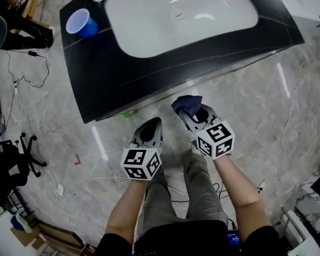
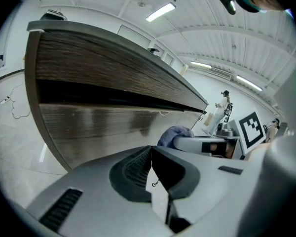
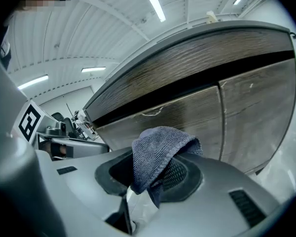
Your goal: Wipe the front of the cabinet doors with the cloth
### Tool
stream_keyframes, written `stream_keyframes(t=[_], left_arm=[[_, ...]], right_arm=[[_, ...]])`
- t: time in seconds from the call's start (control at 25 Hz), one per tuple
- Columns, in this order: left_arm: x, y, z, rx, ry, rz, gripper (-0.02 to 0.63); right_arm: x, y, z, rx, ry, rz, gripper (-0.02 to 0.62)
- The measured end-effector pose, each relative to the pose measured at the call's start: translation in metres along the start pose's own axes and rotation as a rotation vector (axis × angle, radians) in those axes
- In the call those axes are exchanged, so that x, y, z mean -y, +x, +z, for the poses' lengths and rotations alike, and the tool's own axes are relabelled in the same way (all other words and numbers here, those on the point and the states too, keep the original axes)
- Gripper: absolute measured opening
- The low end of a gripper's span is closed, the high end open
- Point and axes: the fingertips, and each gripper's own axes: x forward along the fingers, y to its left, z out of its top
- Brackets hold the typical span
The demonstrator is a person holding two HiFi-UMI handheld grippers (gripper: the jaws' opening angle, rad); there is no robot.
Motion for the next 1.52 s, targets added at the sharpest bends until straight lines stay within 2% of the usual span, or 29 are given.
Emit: stream_keyframes(t=[0.36,0.76,0.88,1.08,1.52], left_arm=[[-0.075,-0.057,-0.017,0.033,-0.041,0.091,0.008],[-0.140,-0.111,-0.047,0.031,-0.096,0.155,0.008],[-0.154,-0.120,-0.054,0.032,-0.098,0.172,0.008],[-0.165,-0.121,-0.059,0.016,-0.045,0.163,0.008],[-0.153,-0.090,-0.058,0.032,-0.082,0.145,0.008]], right_arm=[[-0.099,0.059,-0.023,-0.048,-0.058,0.124,0.123],[-0.167,0.105,-0.053,-0.095,-0.064,0.163,0.123],[-0.177,0.116,-0.058,-0.096,-0.060,0.163,0.123],[-0.182,0.132,-0.062,-0.098,-0.072,0.157,0.123],[-0.156,0.143,-0.052,-0.072,-0.095,0.135,0.123]])
